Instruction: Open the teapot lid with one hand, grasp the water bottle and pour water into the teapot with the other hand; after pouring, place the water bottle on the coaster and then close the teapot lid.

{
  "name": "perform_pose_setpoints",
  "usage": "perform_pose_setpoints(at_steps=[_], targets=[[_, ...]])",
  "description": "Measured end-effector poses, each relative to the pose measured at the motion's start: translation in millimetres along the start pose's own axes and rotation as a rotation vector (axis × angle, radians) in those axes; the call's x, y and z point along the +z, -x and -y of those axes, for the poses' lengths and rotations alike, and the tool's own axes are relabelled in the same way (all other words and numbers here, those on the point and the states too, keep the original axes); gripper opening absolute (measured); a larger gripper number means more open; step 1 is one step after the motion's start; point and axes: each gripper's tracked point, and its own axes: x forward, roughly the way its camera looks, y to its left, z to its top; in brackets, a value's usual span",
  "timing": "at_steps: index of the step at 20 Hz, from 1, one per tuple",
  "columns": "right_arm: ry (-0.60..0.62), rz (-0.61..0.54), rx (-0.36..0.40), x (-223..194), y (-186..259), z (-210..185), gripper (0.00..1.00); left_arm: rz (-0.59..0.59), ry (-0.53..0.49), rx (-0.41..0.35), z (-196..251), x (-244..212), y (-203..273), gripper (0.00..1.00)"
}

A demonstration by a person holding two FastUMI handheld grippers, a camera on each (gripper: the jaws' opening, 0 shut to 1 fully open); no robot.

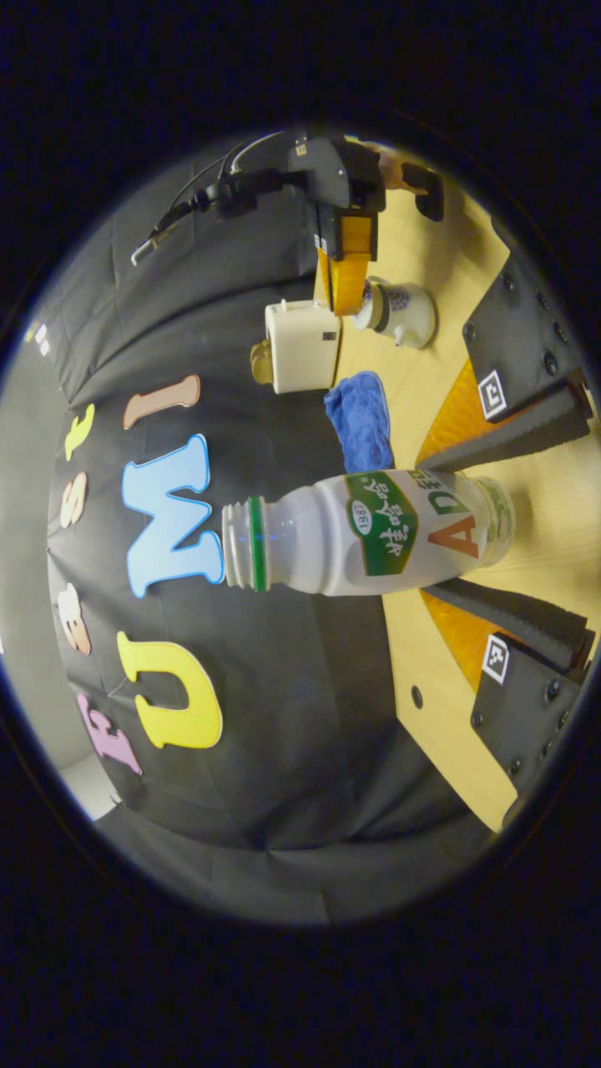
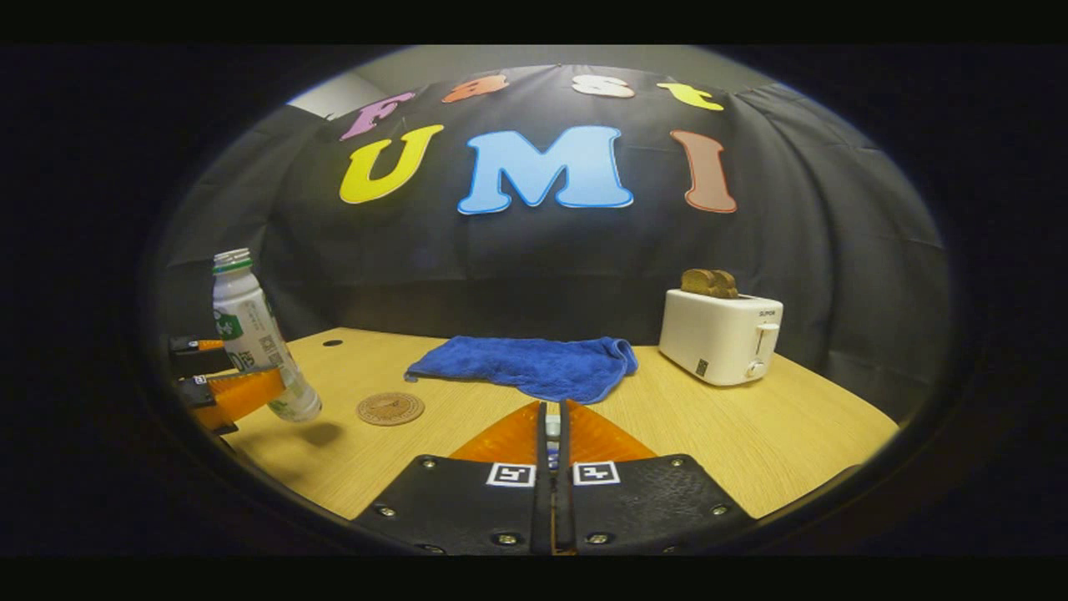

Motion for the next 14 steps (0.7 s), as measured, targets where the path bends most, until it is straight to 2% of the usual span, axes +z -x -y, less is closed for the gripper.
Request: perform_pose_setpoints(at_steps=[1, 2, 14], targets=[[0.000, -0.005, 0.000, -2, -1, -1, 0.02, 0.001, 0.002, 0.002, -1, -1, 1, 0.84], [0.001, -0.010, -0.002, -4, -3, -1, 0.00, 0.002, 0.004, 0.004, -3, 1, 2, 0.84], [-0.005, -0.024, -0.017, -14, -5, 1, 0.02, 0.005, 0.032, 0.039, -18, -1, 7, 0.84]])
